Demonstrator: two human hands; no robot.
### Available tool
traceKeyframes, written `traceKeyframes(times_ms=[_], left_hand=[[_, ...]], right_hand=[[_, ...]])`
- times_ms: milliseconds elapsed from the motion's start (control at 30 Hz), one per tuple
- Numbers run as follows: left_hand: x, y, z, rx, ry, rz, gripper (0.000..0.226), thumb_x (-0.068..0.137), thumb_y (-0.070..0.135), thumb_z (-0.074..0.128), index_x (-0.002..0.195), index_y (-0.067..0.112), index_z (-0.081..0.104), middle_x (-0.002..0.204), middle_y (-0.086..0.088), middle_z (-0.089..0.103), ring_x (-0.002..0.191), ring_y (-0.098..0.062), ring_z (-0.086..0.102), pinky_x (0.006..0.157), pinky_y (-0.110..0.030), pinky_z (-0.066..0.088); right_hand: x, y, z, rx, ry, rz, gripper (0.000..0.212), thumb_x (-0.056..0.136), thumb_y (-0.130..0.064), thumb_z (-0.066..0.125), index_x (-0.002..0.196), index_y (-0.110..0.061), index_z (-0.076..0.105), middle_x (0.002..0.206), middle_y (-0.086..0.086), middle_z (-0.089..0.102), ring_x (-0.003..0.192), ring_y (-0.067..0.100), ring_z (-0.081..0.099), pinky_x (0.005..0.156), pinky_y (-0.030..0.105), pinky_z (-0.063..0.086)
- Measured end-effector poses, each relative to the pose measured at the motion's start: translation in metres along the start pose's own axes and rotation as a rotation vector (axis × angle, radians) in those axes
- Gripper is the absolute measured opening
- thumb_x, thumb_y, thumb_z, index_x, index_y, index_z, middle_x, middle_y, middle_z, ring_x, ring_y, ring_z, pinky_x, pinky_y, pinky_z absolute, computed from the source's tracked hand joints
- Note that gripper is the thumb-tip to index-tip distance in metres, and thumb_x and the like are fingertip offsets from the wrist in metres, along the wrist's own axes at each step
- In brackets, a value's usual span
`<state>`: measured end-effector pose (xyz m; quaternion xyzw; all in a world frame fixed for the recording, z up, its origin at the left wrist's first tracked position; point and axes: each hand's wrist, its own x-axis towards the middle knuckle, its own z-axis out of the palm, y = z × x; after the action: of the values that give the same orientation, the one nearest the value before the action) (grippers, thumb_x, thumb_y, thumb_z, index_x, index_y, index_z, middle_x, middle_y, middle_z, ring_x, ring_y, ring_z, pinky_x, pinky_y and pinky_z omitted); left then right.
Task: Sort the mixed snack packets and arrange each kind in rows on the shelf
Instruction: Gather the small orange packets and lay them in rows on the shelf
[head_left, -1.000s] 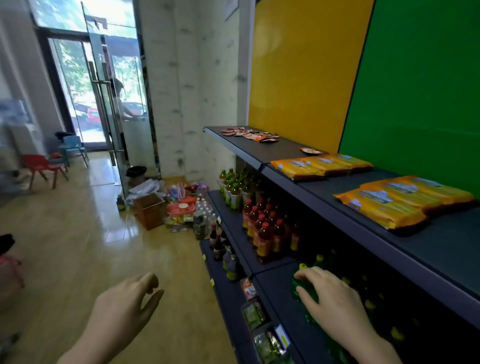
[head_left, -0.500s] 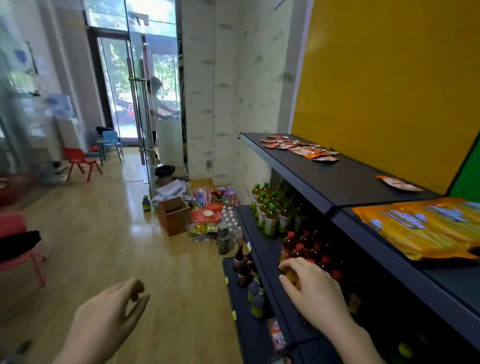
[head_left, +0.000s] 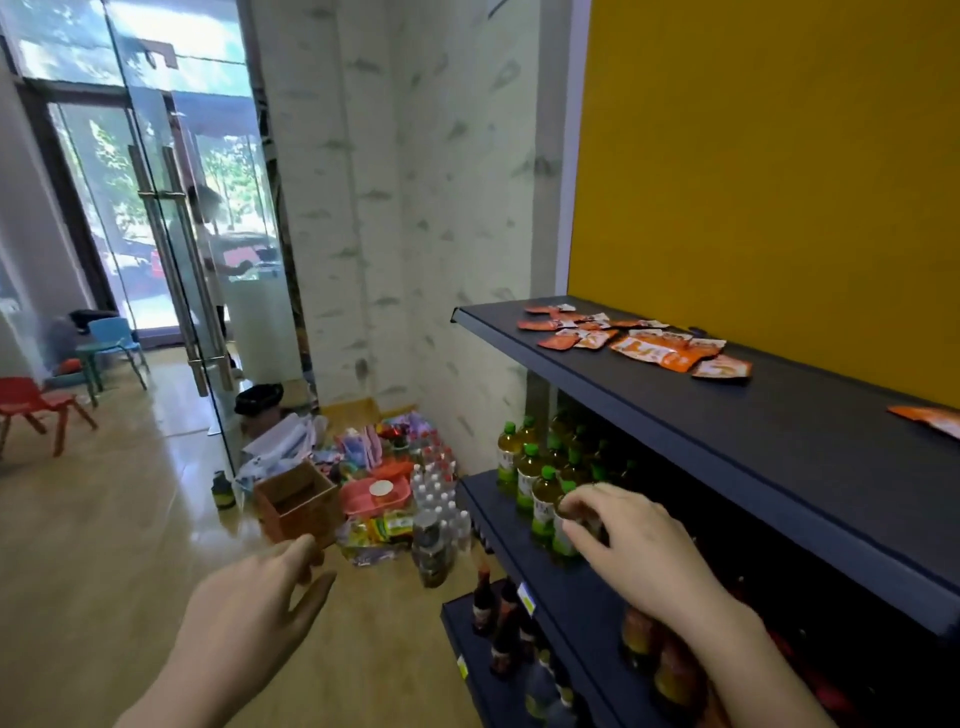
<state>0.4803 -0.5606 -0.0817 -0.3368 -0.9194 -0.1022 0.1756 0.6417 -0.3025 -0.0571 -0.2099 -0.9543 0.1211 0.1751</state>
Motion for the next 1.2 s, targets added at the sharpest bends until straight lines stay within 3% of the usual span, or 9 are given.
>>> traceKeyframes(times_ms=[67,133,300,433,567,700,900,1033,1200], left_hand=[[0.041,-0.002,0.000,0.020,0.024,0.094,0.021,0.068,0.035,0.078,0.069,0.028,0.057,0.057,0.012,0.061,0.047,-0.004,0.058,0.038,-0.005,0.011],[0.081,-0.001,0.004,0.001,0.070,0.179,0.023,0.065,0.030,0.080,0.066,0.026,0.058,0.052,0.010,0.059,0.041,-0.006,0.055,0.037,-0.005,0.008],[0.165,0.015,0.045,-0.145,0.128,0.296,0.015,0.082,0.039,0.064,0.083,0.024,0.061,0.067,0.007,0.066,0.057,-0.010,0.062,0.041,-0.019,0.041],[0.223,0.051,0.061,-0.234,0.189,0.428,0.015,0.083,0.036,0.063,0.079,0.021,0.060,0.067,0.006,0.066,0.060,-0.016,0.064,0.040,-0.014,0.025],[0.279,0.089,0.074,-0.359,0.150,0.491,0.024,0.089,0.043,0.051,0.094,0.021,0.060,0.086,0.008,0.067,0.081,-0.017,0.065,0.061,-0.029,0.047],[0.326,0.133,0.082,-0.451,0.147,0.624,0.025,0.090,0.045,0.047,0.094,0.022,0.056,0.093,0.005,0.065,0.090,-0.018,0.061,0.072,-0.035,0.051],[0.382,0.216,0.099,-0.638,-0.022,0.914,0.024,0.090,0.037,0.051,0.104,0.020,0.060,0.108,0.002,0.062,0.105,-0.016,0.053,0.086,-0.033,0.045],[0.414,0.270,0.105,-0.598,-0.126,1.074,0.040,0.092,0.038,0.049,0.124,0.015,0.053,0.129,-0.004,0.054,0.121,-0.020,0.044,0.099,-0.033,0.036],[0.438,0.314,0.116,-0.484,-0.298,1.119,0.062,0.090,0.046,0.050,0.139,0.011,0.038,0.147,-0.007,0.039,0.135,-0.022,0.034,0.109,-0.035,0.029]], right_hand=[[0.032,0.000,-0.012,-0.023,0.048,0.037,0.024,0.093,-0.041,0.045,0.114,-0.035,0.055,0.113,-0.020,0.057,0.105,0.008,0.056,0.079,0.026,0.045],[0.060,0.006,-0.024,-0.036,0.094,0.084,0.024,0.093,-0.040,0.046,0.113,-0.034,0.057,0.115,-0.017,0.058,0.106,0.011,0.056,0.082,0.029,0.047],[0.109,0.036,-0.038,-0.096,0.177,0.238,0.021,0.092,-0.039,0.047,0.111,-0.035,0.056,0.116,-0.014,0.059,0.107,0.016,0.056,0.079,0.032,0.045],[0.137,0.064,-0.045,-0.141,0.229,0.355,0.020,0.092,-0.037,0.049,0.109,-0.033,0.059,0.116,-0.008,0.062,0.108,0.019,0.056,0.083,0.034,0.046],[0.160,0.088,-0.060,-0.192,0.293,0.518,0.021,0.092,-0.036,0.049,0.108,-0.031,0.061,0.113,0.000,0.064,0.106,0.026,0.056,0.079,0.034,0.044],[0.176,0.115,-0.077,-0.252,0.360,0.671,0.023,0.093,-0.033,0.048,0.111,-0.024,0.062,0.115,0.005,0.063,0.105,0.029,0.055,0.076,0.033,0.044],[0.196,0.151,-0.087,-0.283,0.281,0.898,0.025,0.092,-0.029,0.049,0.112,-0.020,0.062,0.121,0.010,0.061,0.109,0.031,0.055,0.078,0.033,0.044],[0.208,0.174,-0.079,-0.231,0.238,1.016,0.030,0.091,-0.029,0.052,0.115,-0.015,0.062,0.123,0.013,0.060,0.112,0.032,0.055,0.087,0.036,0.047],[0.223,0.190,-0.062,-0.188,0.256,1.098,0.046,0.093,-0.039,0.048,0.124,-0.005,0.051,0.132,0.015,0.051,0.121,0.033,0.048,0.092,0.037,0.043]])
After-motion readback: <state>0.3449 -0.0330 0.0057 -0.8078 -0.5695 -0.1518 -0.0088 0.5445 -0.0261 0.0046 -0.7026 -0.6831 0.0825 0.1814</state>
